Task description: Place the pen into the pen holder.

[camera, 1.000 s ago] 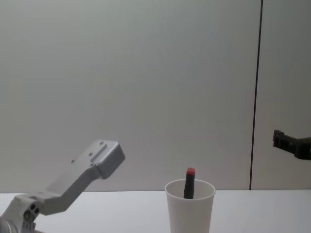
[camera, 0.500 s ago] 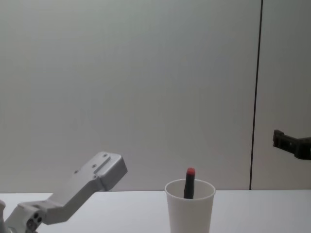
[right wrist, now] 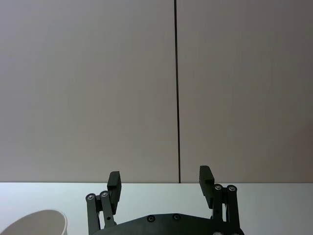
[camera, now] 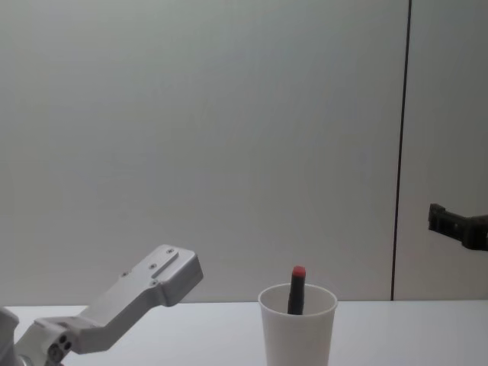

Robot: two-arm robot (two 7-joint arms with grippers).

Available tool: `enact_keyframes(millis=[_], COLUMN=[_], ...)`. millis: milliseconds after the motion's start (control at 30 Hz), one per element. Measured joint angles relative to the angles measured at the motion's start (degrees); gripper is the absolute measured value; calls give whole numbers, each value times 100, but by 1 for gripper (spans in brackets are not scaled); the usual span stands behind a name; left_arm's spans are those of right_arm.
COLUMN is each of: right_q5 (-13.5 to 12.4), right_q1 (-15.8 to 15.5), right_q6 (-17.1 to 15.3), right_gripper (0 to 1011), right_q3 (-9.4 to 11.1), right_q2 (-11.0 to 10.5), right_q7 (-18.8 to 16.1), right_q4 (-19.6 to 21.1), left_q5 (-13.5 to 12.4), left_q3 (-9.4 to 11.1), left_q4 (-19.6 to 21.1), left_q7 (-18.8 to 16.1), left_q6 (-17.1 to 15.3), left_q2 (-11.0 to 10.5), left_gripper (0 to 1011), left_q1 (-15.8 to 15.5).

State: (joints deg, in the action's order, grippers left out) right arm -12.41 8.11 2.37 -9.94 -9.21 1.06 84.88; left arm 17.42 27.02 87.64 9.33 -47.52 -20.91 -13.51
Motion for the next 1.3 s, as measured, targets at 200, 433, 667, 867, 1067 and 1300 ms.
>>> enact_keyframes(millis=[200,433,667,867,1067,1300], right_q5=[0,0,0,0,0,0], right_q1=[0,0,0,0,0,0], right_q6=[0,0,0,0,0,0], right_gripper=[1001,1002,1001,1002,1001,1002], right_q3=[0,0,0,0,0,0], right_q2=[0,0,0,0,0,0], right_q7=[0,0,0,0,0,0], right_q4=[0,0,0,0,0,0], left_q5=[-96,-250,-433,-549,-605,-611], left_q3=[4,13,17,16,-3,-75], left_q4=[-4,1,10,34,69,213], left_q7=[23,62,111,164,173,18], left_q6=[-81,-176,-259,-263,-217,5], left_q2=[17,43,71,101,114,93], left_gripper=[315,218,135,135,135,135], left_q1=[-26,-71,-136,-195,-221,-181])
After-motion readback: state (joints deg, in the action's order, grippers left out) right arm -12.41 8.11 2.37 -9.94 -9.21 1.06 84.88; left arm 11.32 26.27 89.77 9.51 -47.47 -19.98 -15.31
